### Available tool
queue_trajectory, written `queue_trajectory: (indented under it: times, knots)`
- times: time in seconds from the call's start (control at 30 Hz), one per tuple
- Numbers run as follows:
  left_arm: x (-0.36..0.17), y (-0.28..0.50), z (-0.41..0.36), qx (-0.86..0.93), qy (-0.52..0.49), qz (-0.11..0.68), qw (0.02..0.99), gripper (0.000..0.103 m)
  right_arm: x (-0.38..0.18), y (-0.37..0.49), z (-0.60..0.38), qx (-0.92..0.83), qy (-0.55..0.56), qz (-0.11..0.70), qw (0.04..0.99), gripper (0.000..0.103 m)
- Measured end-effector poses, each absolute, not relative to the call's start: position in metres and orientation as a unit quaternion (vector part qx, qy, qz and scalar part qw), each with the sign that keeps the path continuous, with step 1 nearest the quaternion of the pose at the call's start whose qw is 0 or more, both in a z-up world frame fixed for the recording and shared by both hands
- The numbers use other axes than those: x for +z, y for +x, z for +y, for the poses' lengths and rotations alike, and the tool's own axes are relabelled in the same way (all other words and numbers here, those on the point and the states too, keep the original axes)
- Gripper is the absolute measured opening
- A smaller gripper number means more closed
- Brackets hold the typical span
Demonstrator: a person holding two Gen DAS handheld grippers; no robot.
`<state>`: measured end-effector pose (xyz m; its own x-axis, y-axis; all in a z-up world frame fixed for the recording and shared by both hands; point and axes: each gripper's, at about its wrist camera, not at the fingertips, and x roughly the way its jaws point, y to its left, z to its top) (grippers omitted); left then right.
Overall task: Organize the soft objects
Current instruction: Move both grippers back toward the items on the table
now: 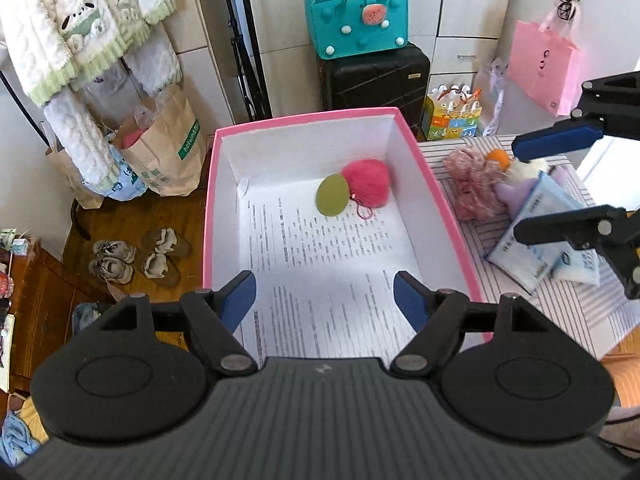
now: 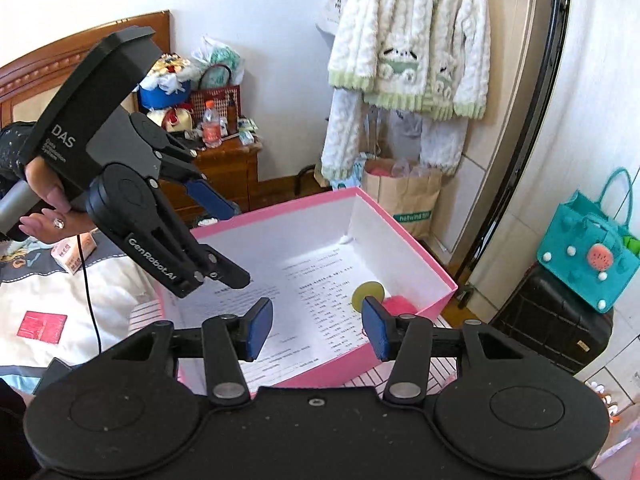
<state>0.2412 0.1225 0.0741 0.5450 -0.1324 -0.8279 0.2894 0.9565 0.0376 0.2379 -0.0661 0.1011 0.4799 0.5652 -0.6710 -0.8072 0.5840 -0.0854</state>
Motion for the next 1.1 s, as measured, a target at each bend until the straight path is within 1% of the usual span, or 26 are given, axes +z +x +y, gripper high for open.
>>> queue_trajectory:
  times: [0.2,0.33,0.43,0.47,0.57,0.6,0.67,0.77,0.9,1.1]
  knots:
    - [0.092,0.209,0.119,-0.131,0.091,0.454,0.877,0.078,0.113,0.211,-0.075,0.405,-0.208,0.282,0.845,0.058]
    - [0.103,0.189,0.114,-0.135,0.104,0.439,0.882,0.082,0.122,0.192,-0.083,0.404,-0.209,0.267,0.849,0.062]
    - [0.107,0.176,0.111,-0.135,0.107,0.434,0.884,0.085,0.127,0.176,-0.088,0.403,-0.214,0.256,0.852,0.068]
    - [0.108,0.172,0.11,-0.136,0.105,0.435,0.884,0.086,0.128,0.17,-0.09,0.403,-0.217,0.252,0.853,0.073]
    - [0.111,0.159,0.108,-0.145,0.099,0.439,0.881,0.088,0.131,0.152,-0.095,0.405,-0.228,0.234,0.854,0.075]
    - [0.112,0.155,0.107,-0.146,0.099,0.439,0.881,0.088,0.131,0.145,-0.097,0.406,-0.232,0.228,0.854,0.077]
    - [0.113,0.146,0.104,-0.144,0.105,0.435,0.883,0.091,0.131,0.135,-0.1,0.406,-0.234,0.222,0.855,0.08]
    - [0.114,0.133,0.099,-0.147,0.116,0.425,0.886,0.094,0.126,0.122,-0.105,0.402,-0.238,0.218,0.857,0.081]
    - [0.111,0.114,0.09,-0.167,0.129,0.412,0.887,0.094,0.118,0.108,-0.115,0.392,-0.233,0.22,0.863,0.086]
    - [0.103,0.084,0.073,-0.179,0.132,0.391,0.893,0.097,0.104,0.089,-0.141,0.358,-0.205,0.236,0.88,0.089]
